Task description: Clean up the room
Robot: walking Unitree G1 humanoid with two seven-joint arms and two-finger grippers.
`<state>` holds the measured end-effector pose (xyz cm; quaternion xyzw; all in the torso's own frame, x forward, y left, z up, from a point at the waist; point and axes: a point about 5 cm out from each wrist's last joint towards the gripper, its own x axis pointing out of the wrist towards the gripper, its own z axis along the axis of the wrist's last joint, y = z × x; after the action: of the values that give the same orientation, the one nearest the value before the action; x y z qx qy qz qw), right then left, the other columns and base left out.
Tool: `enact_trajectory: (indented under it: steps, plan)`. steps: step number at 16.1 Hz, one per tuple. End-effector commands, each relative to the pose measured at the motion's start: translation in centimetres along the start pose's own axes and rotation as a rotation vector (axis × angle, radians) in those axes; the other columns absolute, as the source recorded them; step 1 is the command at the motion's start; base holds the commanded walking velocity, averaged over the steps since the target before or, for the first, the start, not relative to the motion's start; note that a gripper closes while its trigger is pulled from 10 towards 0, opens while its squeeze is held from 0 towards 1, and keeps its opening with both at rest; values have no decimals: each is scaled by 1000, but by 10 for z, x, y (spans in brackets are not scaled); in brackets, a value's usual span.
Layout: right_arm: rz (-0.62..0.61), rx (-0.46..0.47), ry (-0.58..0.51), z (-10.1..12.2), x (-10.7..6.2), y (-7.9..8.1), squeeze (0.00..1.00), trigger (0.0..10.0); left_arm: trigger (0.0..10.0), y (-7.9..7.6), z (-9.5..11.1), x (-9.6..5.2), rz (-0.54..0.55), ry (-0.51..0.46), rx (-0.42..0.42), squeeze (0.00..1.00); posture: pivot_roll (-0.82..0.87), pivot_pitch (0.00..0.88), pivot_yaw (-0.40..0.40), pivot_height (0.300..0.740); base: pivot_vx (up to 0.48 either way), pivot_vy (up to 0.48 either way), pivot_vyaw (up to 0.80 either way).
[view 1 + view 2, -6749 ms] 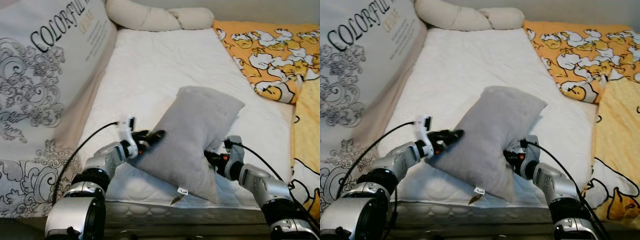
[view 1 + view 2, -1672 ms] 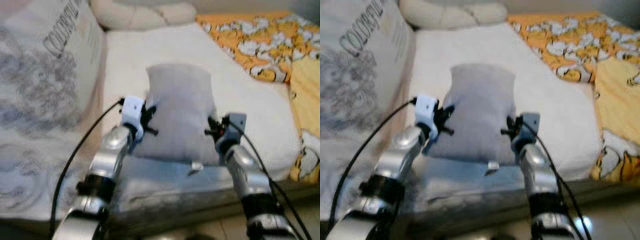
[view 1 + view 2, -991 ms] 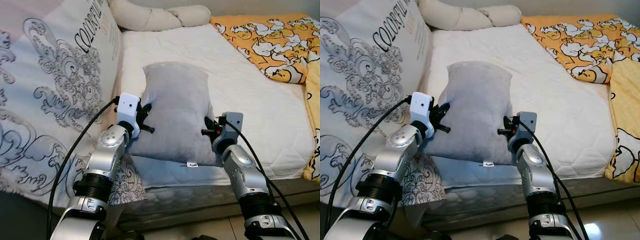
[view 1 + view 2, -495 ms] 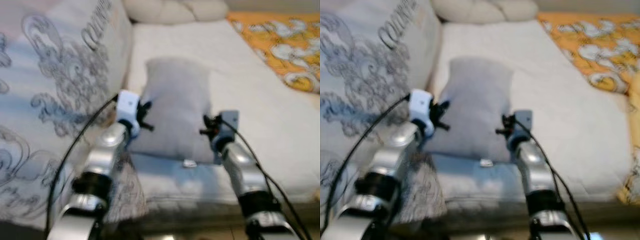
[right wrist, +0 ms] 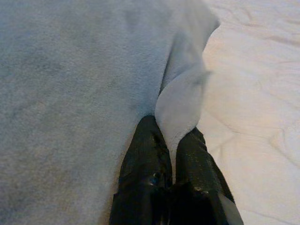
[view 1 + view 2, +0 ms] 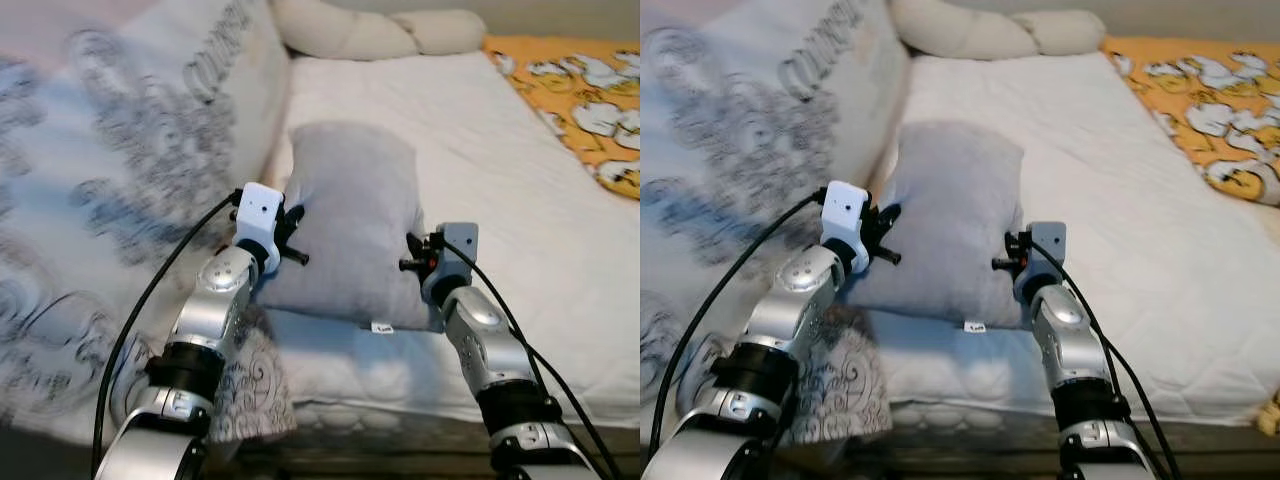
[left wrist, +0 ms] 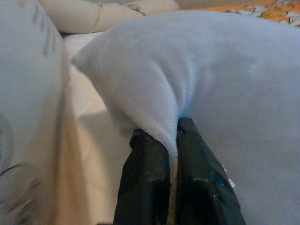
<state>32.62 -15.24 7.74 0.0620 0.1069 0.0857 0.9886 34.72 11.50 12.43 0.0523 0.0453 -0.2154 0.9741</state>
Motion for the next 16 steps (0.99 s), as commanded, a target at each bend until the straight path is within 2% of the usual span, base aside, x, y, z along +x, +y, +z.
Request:
enact_trajectory:
  steps: [1, 2, 3, 5, 6, 7, 8, 9, 10, 12, 13, 14, 15, 16]
  plan:
    - [-49, 14, 12, 1, 0, -9, 0, 10000, 10000, 3, 13, 5, -17, -38, 78, 0, -50, 0, 36, 740, 0, 0, 0]
    - [-95, 17, 39, -4, 0, -15, 275, 10000, 10000, 4, 16, 8, -25, -40, 111, 0, -50, 0, 36, 740, 0, 0, 0]
    - [-157, -9, 61, -7, -2, -23, 1000, 10000, 10000, 6, 19, 10, -21, -52, 118, 0, -50, 0, 36, 740, 0, 0, 0]
    - [-237, -100, 54, -9, -5, -36, 1000, 10000, 10000, 12, 23, 16, 1, -51, 166, 0, -57, 0, 47, 740, 0, 0, 0]
    - [-229, -100, 26, -10, -9, -40, 1000, 10000, 10000, 17, 27, 21, 15, -51, 224, 0, -62, 0, 51, 740, 0, 0, 0]
    - [-226, -105, 22, -10, -10, -40, 1000, 10000, 10000, 18, 28, 21, 17, -53, 238, 0, -62, 0, 51, 740, 0, 0, 0]
    - [-191, -51, 8, -10, -11, -38, 1000, 10000, 10000, 20, 29, 24, 14, -38, 255, 0, -62, 0, 50, 740, 0, 0, 0]
    - [-123, -34, -19, -8, -12, -34, 1000, 10000, 10000, 25, 35, 30, 34, -25, 277, 0, -65, 0, 53, 740, 0, 0, 0]
    - [-89, -58, -25, -7, -12, -32, 1000, 10000, 10000, 29, 37, 31, 54, -14, 295, 0, -68, 0, 57, 740, 0, 0, 0]
    - [126, -126, -79, 2, -17, -19, 1000, 10000, 10000, 46, 38, 30, 161, 27, 334, 0, -87, 0, 83, 740, 0, 0, 0]
    - [187, -138, -92, 6, -20, -16, 1000, 10000, 10000, 51, 39, 29, 196, 37, 353, 0, -87, 0, 83, 740, 0, 0, 0]
    - [254, -167, -100, 9, -24, -15, 1000, 10000, 10000, 58, 40, 27, 231, 45, 391, 0, -91, 0, 93, 740, 0, 0, 0]
    - [349, -227, -124, 18, -35, -23, 1000, 10000, 10000, 69, 42, 22, 270, 70, 476, 0, -87, 0, 94, 740, 0, 0, 0]
    - [381, -237, -128, 21, -39, -26, 1000, 10000, 10000, 71, 43, 21, 284, 74, 485, 0, -83, 0, 90, 740, 0, 0, 0]
